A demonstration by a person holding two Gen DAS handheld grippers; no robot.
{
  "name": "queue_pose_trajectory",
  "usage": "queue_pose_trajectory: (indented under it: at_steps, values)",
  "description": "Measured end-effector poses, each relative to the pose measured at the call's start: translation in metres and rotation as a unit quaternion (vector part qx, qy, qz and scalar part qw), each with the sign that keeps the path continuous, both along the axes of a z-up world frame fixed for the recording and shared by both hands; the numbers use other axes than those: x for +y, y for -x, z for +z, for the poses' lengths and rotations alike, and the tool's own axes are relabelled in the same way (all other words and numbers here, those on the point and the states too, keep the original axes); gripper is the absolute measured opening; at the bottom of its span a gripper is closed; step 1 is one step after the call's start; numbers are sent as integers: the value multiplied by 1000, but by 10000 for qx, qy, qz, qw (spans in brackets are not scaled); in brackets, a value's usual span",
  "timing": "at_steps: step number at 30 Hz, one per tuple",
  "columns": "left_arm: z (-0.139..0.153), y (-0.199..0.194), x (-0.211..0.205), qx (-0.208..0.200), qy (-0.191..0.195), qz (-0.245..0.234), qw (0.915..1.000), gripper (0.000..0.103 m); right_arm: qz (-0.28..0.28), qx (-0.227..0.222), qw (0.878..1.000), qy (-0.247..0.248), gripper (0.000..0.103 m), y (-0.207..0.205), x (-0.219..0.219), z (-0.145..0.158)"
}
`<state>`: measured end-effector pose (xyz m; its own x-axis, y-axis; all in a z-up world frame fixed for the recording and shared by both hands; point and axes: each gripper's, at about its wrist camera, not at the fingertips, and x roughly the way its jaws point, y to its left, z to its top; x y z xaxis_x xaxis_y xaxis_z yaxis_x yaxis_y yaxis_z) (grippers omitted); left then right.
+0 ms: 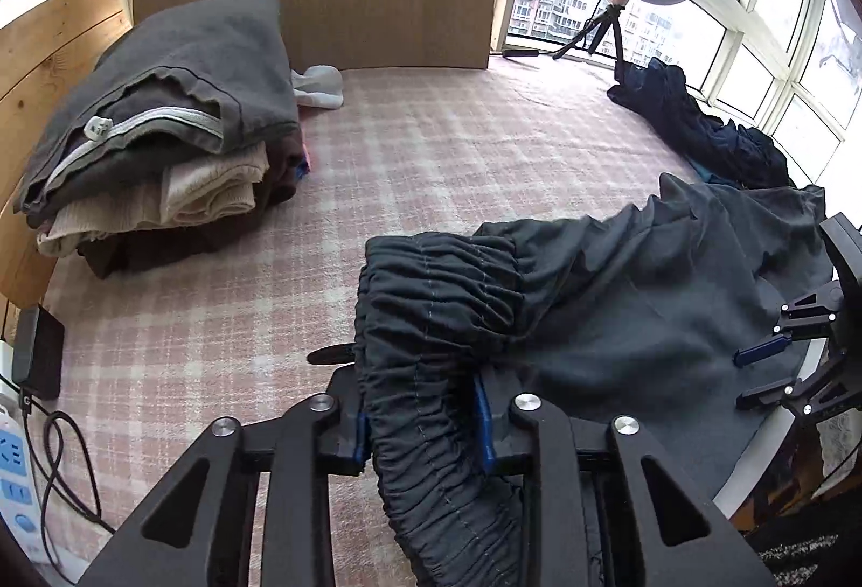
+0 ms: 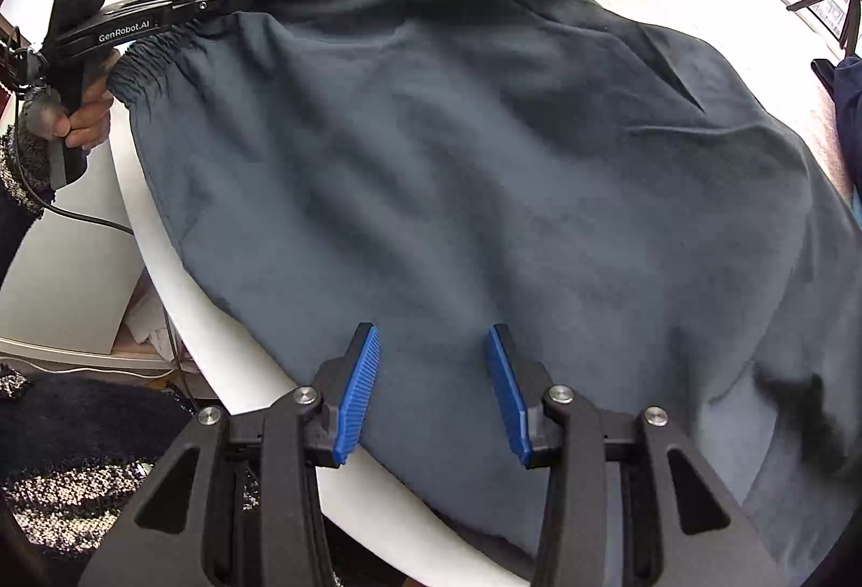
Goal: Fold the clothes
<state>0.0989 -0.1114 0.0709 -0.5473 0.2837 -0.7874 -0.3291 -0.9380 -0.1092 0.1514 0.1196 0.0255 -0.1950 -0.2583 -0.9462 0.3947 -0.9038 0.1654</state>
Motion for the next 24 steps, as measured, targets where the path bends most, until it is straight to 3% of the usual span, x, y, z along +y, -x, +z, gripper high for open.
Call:
queue_pose_trajectory:
  at_steps: [4, 7, 9, 10, 12, 14, 17, 20, 22, 24]
  values:
    - [2, 6, -51, -130, -71, 501, 9986, 15, 241, 116, 9996, 83, 41, 2, -31, 8]
    - [3, 7, -88, -94, 222, 840, 9962, 15, 406, 163, 9989, 175, 41, 9, -62, 6]
    - [-2, 8, -113, -335, 260, 908, 9950, 16, 484, 146, 9982, 307, 41, 13, -82, 5]
    - [-8, 10, -121, -481, 331, 959, 9937, 18, 560, 146, 9976, 376, 41, 14, -92, 6]
    - [-17, 13, -130, -666, 637, 1114, 9895, 34, 726, 225, 9964, 387, 41, 13, -109, 10]
    - [-14, 9, -126, -615, 955, 1020, 9883, 36, 714, 327, 9959, 458, 41, 6, -108, 22]
    - [-9, 2, -119, -539, 1428, 877, 9844, 41, 278, 463, 9959, 726, 41, -10, -72, 49]
    - [-3, -4, -113, -461, 1898, 731, 9780, 44, -696, 711, 9915, 842, 41, -30, -4, 75]
    - [2, -7, -112, -418, 2150, 704, 9732, 44, -1565, 917, 9810, 684, 41, -51, 58, 89]
    - [17, -10, -123, -396, 2140, 994, 9710, 44, -2503, 1138, 9605, 420, 41, -74, 127, 98]
